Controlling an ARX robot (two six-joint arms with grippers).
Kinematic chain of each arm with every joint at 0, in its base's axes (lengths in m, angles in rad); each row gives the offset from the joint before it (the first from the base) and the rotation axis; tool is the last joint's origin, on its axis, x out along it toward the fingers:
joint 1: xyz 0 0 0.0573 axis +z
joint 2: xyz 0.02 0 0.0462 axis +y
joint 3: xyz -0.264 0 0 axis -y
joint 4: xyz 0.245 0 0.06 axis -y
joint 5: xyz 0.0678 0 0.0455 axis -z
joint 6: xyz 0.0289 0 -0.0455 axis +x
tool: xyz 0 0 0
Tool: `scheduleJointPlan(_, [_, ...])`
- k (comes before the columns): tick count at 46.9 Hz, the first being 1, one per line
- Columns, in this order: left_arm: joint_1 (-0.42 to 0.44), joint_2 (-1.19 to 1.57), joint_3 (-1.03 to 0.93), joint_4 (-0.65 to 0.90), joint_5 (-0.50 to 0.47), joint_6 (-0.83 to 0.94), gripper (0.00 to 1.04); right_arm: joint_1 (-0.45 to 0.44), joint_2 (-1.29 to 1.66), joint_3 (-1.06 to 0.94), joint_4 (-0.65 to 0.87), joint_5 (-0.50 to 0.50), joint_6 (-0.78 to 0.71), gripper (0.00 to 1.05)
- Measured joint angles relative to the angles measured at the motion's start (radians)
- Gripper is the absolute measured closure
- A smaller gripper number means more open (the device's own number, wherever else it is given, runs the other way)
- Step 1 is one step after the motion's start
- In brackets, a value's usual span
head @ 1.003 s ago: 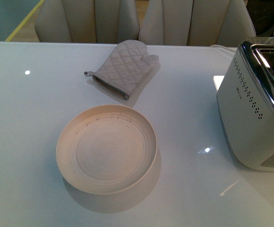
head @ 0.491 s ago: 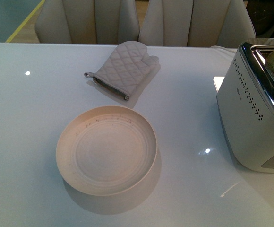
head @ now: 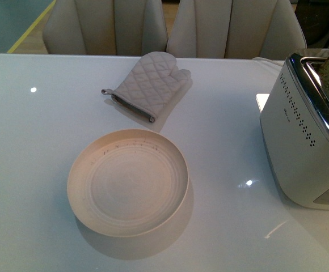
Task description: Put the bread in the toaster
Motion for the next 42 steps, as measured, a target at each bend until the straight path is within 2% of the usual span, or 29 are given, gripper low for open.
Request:
scheduleJointPlan(3, [0.0, 0.0, 0.0, 0.0, 0.0, 0.0, 0.07, 0.002, -0.11, -0.056, 0.034, 0.032, 0.0, 0.09])
scheduleJointPlan(5, [0.0, 0.0, 0.0, 0.0, 0.0, 0.0, 0.07, 0.004, -0.167, -0.09, 0.049, 0.035, 0.002, 0.08])
scheduleJointPlan(9, [0.0, 0.0, 0.0, 0.0, 0.0, 0.0, 0.07, -0.001, -0.346, -0.278, 0.327, -0.127, 0.005, 0.22])
scheduleJointPlan(12, [0.0, 0.0, 0.0, 0.0, 0.0, 0.0, 0.07, -0.002, -0.452, -0.409, 0.473, -0.173, 0.005, 0.36])
scheduleJointPlan(14, [0.0, 0.0, 0.0, 0.0, 0.0, 0.0, 0.07, -0.009, -0.486, -0.461, 0.502, -0.175, 0.005, 0.45])
scheduleJointPlan(17, [0.0, 0.0, 0.0, 0.0, 0.0, 0.0, 0.07, -0.059, -0.519, -0.541, 0.519, -0.239, 0.006, 0.61])
scheduleJointPlan(26, [0.0, 0.0, 0.0, 0.0, 0.0, 0.0, 0.07, -0.081, -0.626, -0.668, 0.537, -0.244, 0.008, 1.03])
scheduleJointPlan(42, [0.0, 0.0, 0.0, 0.0, 0.0, 0.0, 0.07, -0.081, -0.793, -0.789, 0.487, -0.244, 0.011, 1.03])
